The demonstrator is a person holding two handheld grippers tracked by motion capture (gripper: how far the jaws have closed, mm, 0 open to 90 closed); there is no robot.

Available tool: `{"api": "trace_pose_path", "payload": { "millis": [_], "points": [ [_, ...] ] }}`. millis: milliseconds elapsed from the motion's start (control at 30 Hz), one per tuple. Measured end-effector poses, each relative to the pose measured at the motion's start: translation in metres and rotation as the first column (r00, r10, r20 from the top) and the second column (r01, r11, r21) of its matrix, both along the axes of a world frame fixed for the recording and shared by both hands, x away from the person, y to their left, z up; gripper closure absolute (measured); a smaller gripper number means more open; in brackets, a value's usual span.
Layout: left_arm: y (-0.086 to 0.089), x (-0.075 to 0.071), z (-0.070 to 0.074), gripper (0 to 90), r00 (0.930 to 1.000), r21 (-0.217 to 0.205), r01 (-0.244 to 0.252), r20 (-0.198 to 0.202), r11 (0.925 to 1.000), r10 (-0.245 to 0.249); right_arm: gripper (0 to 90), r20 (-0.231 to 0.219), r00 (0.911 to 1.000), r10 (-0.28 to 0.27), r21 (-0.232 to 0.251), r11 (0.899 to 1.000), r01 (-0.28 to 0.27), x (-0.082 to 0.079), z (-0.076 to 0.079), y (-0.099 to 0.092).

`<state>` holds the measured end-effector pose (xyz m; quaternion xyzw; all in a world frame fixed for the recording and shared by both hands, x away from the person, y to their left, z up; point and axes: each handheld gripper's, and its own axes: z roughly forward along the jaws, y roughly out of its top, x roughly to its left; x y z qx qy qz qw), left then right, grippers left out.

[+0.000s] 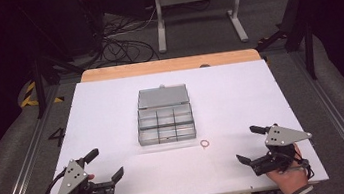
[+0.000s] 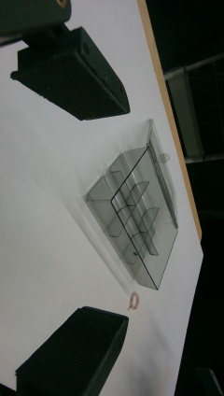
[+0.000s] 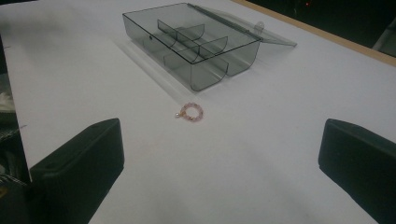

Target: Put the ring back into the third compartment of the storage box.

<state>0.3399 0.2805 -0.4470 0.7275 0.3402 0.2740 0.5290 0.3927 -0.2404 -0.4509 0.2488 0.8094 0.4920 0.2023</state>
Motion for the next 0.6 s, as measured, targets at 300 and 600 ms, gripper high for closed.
{"api": "trace_pose_path", "payload": {
  "millis": [300,600],
  "points": [
    [-0.001,-0.003,0.0019,3.3,0.9993,0.02,-0.014,0.034,0.9997,0.013,2.1,-0.007,0.9999,0.011,-0.015,1.0,-0.011,-0.0016,0.0002,0.0029],
    [-0.0006,-0.0053,0.0029,3.3,0.9987,0.036,-0.017,0.048,0.9992,0.015,4.8,-0.012,0.9999,0.011,-0.021,1.0,-0.011,-0.0024,0.0018,0.0041]
  ]
}}
